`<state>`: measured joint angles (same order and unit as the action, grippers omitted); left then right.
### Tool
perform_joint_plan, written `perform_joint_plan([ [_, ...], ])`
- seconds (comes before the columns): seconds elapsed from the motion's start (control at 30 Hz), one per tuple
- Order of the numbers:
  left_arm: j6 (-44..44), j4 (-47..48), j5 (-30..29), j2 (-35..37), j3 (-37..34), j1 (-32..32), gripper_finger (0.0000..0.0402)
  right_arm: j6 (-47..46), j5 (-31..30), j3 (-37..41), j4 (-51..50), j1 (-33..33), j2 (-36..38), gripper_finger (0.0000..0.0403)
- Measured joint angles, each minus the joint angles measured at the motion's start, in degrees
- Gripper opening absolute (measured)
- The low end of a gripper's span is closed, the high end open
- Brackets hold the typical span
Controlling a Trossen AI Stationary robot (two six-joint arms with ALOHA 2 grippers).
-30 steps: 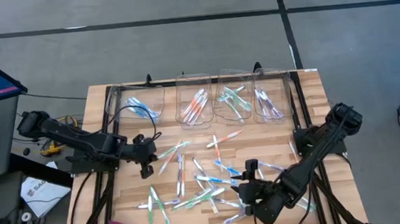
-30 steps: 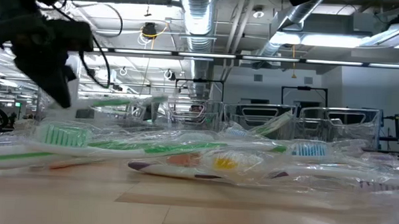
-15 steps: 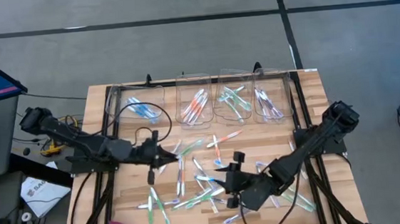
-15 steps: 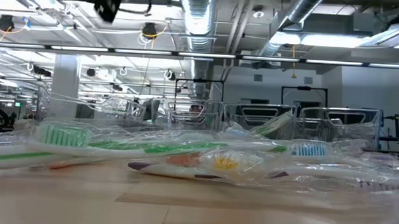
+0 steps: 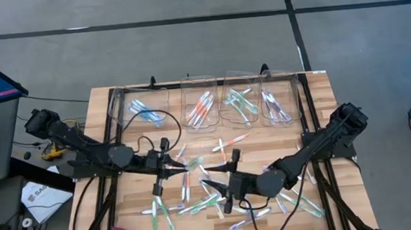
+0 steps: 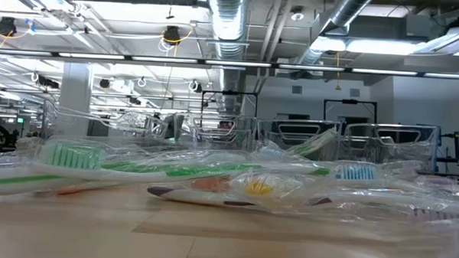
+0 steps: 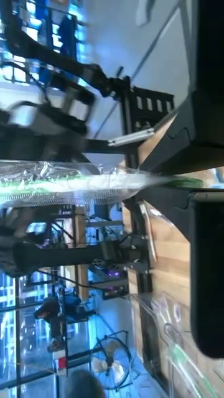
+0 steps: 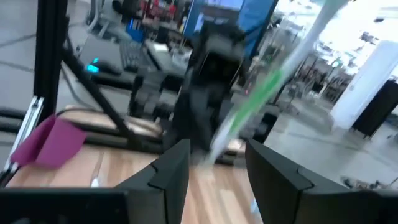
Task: Pick & Place Toothbrushes
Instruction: Put the green toothbrush into the middle right transparent bin
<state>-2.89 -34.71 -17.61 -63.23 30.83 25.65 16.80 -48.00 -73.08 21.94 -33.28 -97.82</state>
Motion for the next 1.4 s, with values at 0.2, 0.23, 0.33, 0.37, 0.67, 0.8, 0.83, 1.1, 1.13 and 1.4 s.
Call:
perform_joint_plan([
  [0.2, -4.3, -8.4, 0.0, -5.6, 0.0, 0.0, 0.0014, 0.3, 0.1, 0.0, 2.7, 0.4, 0.0, 0.0150],
  [0.23, -4.9, -9.5, 0.0, -6.4, 0.0, 0.0, 0.0014, 0.3, 0.1, 0.0, 2.8, 0.5, 0.0, 0.0150],
  [0.33, -6.2, -12.1, 0.0, -8.1, 0.0, 0.0, 0.0014, 0.3, 0.2, 0.0, 3.0, 1.1, 0.0, 0.0150],
  [0.37, -6.2, -12.2, 0.0, -8.3, 0.0, 0.0, 0.0014, 0.3, 0.3, 0.0, 3.4, 1.2, 0.0, 0.0150],
  [0.67, -6.6, -13.1, 0.9, -9.4, 0.0, -0.8, 0.0014, -1.4, 10.1, 0.0, 4.5, 2.5, 0.0, 0.0150],
  [0.8, -6.3, -13.3, 0.9, -9.4, 0.0, -0.8, 0.0014, -1.7, 10.5, 0.0, 4.5, 3.1, 0.0, 0.0150],
  [0.83, -6.3, -13.3, 0.9, -9.4, 0.0, -0.9, 0.0014, -1.7, 10.5, 0.0, 4.5, 3.1, 0.0, 0.0150],
  [1.1, -6.2, -13.9, 0.5, -9.4, 0.0, -1.3, 0.0014, -1.8, 10.8, 0.0, 4.6, 4.2, 0.0, 0.0150],
  [1.13, -6.2, -14.0, 0.6, -9.4, 0.0, -1.4, 0.0014, -1.9, 10.8, 0.0, 4.9, 4.2, 0.0, 0.0150],
  [1.4, -6.2, -14.6, 0.6, -9.4, 0.0, -1.8, 0.0014, -1.8, 10.9, 0.0, 6.8, 5.3, 0.0, 0.0135],
])
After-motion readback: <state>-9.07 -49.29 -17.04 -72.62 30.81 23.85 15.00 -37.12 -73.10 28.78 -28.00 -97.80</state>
